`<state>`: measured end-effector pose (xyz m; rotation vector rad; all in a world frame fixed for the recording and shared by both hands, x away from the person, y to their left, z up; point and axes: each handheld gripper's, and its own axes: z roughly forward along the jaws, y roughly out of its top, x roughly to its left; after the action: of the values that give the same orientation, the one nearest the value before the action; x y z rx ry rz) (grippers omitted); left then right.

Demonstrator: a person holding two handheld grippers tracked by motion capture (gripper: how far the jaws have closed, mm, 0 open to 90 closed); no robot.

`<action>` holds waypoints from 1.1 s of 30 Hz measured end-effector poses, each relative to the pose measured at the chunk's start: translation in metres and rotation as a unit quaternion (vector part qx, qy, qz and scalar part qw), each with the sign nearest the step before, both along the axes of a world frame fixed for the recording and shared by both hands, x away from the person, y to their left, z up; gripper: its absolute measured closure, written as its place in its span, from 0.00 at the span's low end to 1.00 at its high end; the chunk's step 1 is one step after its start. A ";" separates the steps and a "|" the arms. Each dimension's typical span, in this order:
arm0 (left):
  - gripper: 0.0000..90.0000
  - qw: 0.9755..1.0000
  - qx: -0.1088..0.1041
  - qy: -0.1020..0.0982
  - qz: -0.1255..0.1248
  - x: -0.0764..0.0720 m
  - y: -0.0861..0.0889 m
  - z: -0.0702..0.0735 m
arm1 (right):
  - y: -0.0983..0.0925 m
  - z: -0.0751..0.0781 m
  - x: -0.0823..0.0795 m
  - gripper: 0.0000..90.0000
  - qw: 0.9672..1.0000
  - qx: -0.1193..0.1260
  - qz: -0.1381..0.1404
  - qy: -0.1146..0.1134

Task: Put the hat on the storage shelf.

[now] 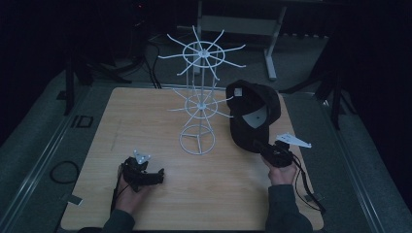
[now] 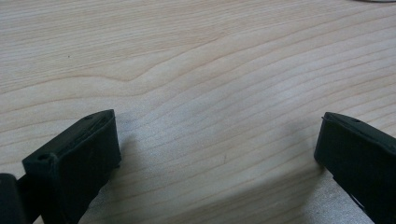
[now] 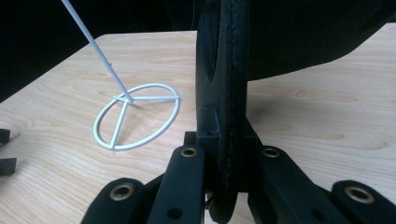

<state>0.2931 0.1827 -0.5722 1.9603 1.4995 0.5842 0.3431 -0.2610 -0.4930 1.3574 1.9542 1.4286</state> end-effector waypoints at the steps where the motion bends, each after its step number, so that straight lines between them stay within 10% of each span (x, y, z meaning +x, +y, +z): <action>1: 0.00 1.000 -0.001 0.000 0.000 0.000 0.000 0.000 | 0.000 0.001 0.000 0.96 1.000 -0.001 -0.001 -0.001; 33: 0.00 1.000 0.000 -0.001 0.000 0.000 0.000 0.000 | -0.002 0.025 0.000 0.96 1.000 -0.008 -0.003 -0.029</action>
<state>0.2931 0.1827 -0.5722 1.9595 1.4986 0.5855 0.3432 -0.2632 -0.4685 1.2989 1.9199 1.4317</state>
